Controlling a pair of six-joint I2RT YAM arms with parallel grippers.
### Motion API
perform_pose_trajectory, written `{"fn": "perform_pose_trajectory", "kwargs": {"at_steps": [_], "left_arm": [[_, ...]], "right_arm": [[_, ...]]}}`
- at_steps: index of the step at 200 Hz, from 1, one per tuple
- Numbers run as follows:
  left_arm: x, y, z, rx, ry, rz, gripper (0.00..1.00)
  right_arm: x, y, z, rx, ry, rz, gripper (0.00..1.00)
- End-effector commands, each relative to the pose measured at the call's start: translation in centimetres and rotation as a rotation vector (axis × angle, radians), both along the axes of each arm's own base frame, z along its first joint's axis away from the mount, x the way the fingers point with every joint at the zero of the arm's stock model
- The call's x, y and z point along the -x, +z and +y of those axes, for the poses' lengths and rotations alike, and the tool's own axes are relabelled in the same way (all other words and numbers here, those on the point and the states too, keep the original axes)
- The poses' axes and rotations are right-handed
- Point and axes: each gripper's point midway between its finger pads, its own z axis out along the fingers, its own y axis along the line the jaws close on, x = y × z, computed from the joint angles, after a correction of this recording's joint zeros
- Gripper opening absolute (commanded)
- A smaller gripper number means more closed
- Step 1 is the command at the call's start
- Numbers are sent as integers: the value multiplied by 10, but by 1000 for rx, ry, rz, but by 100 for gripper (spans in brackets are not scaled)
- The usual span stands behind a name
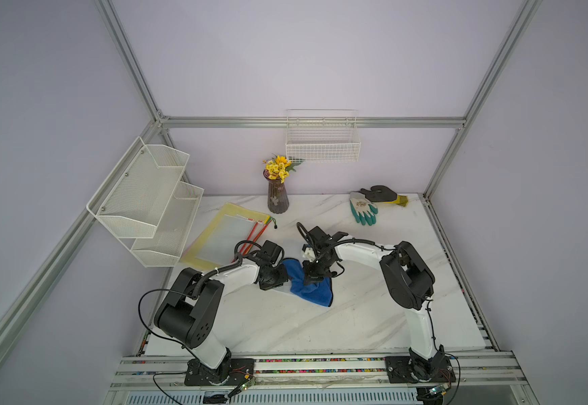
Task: Wipe the document bag
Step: Wipe the dirt from the document bag.
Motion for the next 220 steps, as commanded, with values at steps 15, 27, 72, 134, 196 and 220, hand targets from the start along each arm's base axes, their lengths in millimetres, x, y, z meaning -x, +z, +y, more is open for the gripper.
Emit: {"fn": "perform_pose_trajectory", "kwargs": {"at_steps": [15,27,72,134,196,220], "left_arm": [[48,-42,35,-156,-5,173,0],[49,-42,36,-162,-10,173,0],[52,-41,36,-162,-26,172,0],[66,-38,36,-160,-35,170,0],[82,-42,42,-164,-31,195,0],[80,-44,41,-164,-33,194,0]], "right_arm": [[-89,38,-101,266,-289,-304,0],[-98,60,-92,245,-237,-361,0],[-59,99,52,-23,90,-332,0],[-74,12,92,-77,21,-197,0],[-140,1,-36,226,-234,-383,0],[-125,13,-35,217,-134,-369,0]]}}
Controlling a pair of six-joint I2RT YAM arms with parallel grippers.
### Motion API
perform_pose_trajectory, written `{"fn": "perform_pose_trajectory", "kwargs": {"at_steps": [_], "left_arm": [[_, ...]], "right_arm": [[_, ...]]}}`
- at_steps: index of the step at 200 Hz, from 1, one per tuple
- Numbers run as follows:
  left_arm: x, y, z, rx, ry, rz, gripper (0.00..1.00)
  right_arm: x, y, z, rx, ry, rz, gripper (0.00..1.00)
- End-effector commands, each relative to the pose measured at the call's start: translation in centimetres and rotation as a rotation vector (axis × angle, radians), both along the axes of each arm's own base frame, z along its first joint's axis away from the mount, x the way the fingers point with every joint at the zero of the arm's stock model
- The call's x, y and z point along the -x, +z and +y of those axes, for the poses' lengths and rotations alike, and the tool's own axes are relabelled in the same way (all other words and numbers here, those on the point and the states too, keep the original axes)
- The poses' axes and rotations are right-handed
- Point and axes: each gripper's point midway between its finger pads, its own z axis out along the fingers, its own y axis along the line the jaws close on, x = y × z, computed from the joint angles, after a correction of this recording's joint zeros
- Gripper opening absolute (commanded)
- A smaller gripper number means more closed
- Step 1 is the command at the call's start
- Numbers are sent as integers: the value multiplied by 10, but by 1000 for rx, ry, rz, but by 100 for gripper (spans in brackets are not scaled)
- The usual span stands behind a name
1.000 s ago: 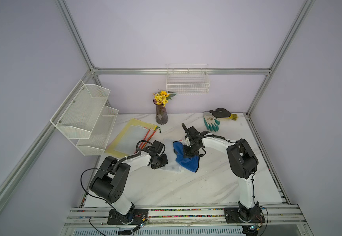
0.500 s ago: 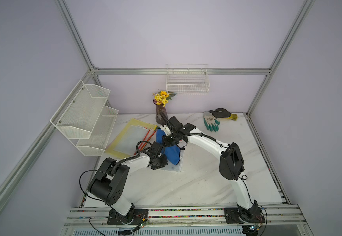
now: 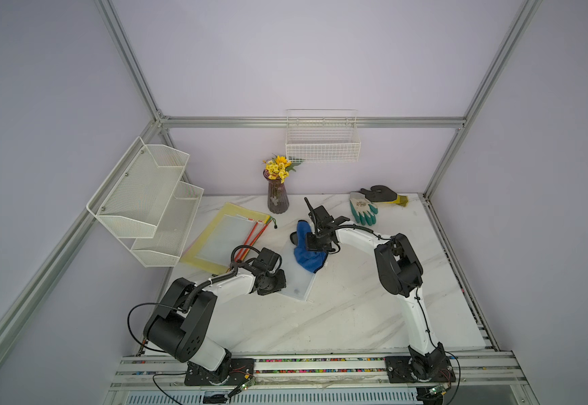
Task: Wipe the document bag
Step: Wipe the dirt from the document bag.
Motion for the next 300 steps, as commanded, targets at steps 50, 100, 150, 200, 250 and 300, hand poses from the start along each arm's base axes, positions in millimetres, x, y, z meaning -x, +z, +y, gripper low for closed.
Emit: {"fn": "perform_pose_trajectory", "kwargs": {"at_steps": [50,100,150,200,250,300], "left_arm": [[44,-35,28,-148,12,206,0],[41,-32,27,-147,15,197,0],[51,-37,33,-158,11,211,0],[55,-38,37,-174,0,212,0],[50,-38,34,-174,-9,210,0],[52,-35,35,-174,-11,205,0]], "right_arm": [[153,61,78,-195,471,238,0],[182,-2,57,-160,298,405,0],[100,9,-64,51,-97,187,0],[81,69,-29,45,84,44,0],[99,50,107,-238,279,164,0],[46,8,26,-82,48,116,0]]}}
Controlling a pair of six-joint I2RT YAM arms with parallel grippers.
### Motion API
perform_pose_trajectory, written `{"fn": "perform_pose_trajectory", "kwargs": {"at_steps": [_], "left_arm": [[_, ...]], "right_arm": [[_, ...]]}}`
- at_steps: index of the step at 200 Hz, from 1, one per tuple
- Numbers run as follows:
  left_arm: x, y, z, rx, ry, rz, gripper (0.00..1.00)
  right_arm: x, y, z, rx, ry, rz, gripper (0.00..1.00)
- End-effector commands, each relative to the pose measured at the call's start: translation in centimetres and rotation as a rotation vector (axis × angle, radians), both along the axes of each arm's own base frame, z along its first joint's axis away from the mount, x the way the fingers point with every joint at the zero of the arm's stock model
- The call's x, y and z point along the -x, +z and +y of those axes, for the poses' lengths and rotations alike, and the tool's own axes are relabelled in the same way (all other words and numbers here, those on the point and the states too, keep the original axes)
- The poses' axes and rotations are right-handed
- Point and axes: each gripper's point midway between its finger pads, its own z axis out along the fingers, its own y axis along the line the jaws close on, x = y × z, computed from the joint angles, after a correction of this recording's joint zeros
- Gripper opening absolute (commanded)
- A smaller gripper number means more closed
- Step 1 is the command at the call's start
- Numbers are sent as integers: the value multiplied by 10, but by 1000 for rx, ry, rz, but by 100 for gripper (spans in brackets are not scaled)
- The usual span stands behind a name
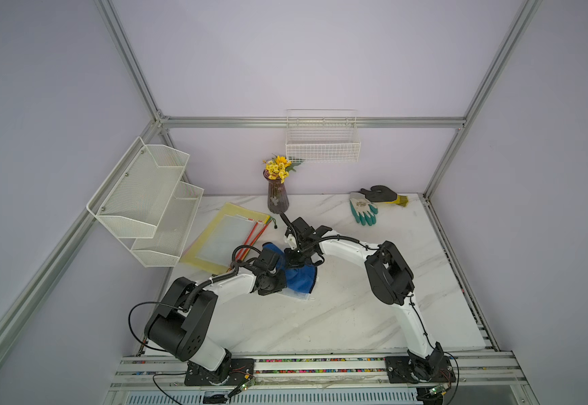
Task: Wipe the document bag
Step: Wipe the dirt from the document bag, then adjust the document bag at the center of the board.
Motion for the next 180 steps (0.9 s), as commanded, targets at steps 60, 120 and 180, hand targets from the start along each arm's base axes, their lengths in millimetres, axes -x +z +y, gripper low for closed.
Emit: {"fn": "perform_pose_trajectory", "kwargs": {"at_steps": [60,120,180], "left_arm": [[50,-38,35,-169,-3,200,0],[24,19,10,-154,-107,24,41],[35,37,-47,-164,-318,4,56]], "right_arm": [[-17,57,-196,395,-313,-176,0],[66,10,-202,320,-293,80,0],[79,-23,-193,266,-287,156,0]]}}
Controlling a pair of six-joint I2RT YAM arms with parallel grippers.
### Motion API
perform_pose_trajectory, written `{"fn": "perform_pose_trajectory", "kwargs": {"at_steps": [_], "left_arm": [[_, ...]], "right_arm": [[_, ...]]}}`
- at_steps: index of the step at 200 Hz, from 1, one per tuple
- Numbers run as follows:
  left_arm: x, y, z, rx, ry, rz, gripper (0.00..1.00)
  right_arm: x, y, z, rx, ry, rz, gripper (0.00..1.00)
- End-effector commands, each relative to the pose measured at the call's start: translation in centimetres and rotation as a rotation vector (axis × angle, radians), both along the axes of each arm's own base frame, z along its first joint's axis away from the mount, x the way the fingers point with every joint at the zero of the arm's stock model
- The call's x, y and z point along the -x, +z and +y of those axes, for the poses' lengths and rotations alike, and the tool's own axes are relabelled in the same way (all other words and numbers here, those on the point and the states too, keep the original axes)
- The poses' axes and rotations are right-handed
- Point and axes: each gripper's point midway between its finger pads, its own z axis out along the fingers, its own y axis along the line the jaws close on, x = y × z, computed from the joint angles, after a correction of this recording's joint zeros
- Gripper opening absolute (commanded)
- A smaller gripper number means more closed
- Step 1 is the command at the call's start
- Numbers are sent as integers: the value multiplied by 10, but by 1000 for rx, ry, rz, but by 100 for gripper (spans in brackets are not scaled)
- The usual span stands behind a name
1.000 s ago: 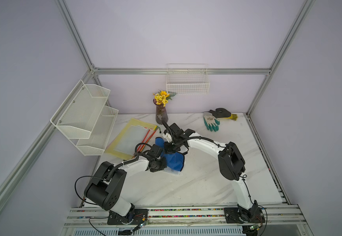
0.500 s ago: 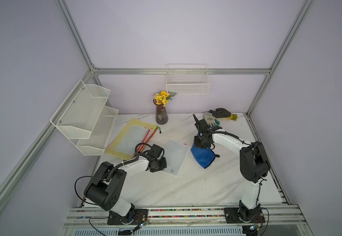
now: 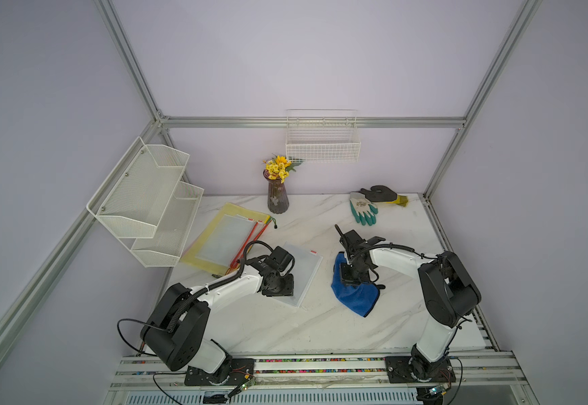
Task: Wipe the document bag
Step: Adjust the document bag at the center of the board.
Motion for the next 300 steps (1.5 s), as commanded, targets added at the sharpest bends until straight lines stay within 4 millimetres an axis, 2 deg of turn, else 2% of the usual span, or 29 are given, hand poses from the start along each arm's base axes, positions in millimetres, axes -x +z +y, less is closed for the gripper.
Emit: {"fn": "perform_pose_trajectory", "kwargs": {"at_steps": [1,38,80,121,138,152,160,188,206,217,231,250,275,288,300], "left_arm": [[9,-2,-13,-69,-98,12,57],[17,-14,-38,-145,-185,17,62],[13,-26,-23,-338,-157,2,65],[12,-38,-27,-433,-200,-4,63],[17,-45,-25,-457,-204,15,55],[22,-52,-21,-468,-201,36,30],[25,-53,-19,-471,-195,41,21],[27,-55,-15,-477,-180,39,7],[24,-48,-18,-461,-181,19,1],[18,-35,-26,-427,-190,-12,0],[8,-6,-44,-357,-210,-68,0],[-9,52,-87,-168,-286,-154,0],[-24,141,-140,136,-372,-236,0],[-28,182,-159,321,-389,-257,0],[-30,211,-165,457,-383,-272,0]], "right_arm": [[4,-17,8,-38,-13,34,0],[12,-23,8,-53,-4,51,0],[17,-22,7,-79,-5,48,0],[18,-21,4,-93,-10,44,0],[17,-20,3,-96,-10,40,0],[18,-18,2,-97,-12,36,0],[18,-18,2,-97,-13,34,0],[18,-14,1,-103,-14,24,0],[17,-9,1,-105,-19,15,0],[15,-5,2,-106,-25,9,0],[10,4,1,-107,-32,-12,0],[-4,21,-3,-128,-71,-54,0],[-26,44,-20,-125,-131,-112,0],[-37,56,-31,-114,-157,-147,0],[-47,68,-40,-115,-178,-174,0]]}}
